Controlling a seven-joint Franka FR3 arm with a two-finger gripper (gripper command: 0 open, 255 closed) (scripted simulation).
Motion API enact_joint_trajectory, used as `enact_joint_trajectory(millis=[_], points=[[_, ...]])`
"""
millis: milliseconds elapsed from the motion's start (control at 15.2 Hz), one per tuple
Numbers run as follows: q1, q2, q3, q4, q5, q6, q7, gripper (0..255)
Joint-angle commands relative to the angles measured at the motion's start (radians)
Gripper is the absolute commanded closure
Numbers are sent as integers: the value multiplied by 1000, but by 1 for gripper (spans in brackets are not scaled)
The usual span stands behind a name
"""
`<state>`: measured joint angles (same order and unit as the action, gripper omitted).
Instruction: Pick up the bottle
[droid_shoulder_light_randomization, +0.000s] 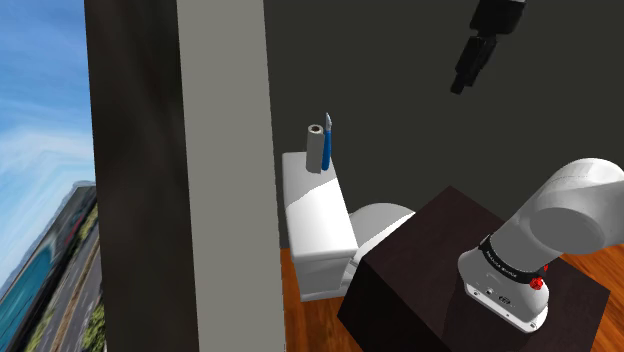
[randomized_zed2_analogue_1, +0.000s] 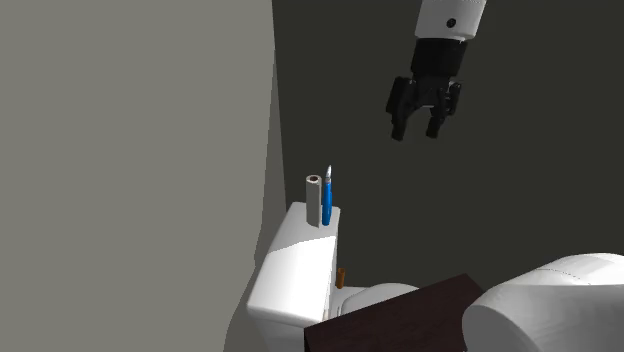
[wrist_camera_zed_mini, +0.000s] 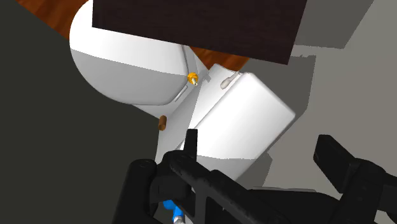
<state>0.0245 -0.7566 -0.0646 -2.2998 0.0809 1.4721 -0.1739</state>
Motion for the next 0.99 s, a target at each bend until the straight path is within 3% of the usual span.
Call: enact_joint_trajectory(millis=[0, 462, 924], points=[[0, 0, 0, 0, 0, 0, 0, 0], [-9, 193, 74, -6, 18, 218, 128, 0], [-24, 430, 131, 61, 2, 403, 259, 0]])
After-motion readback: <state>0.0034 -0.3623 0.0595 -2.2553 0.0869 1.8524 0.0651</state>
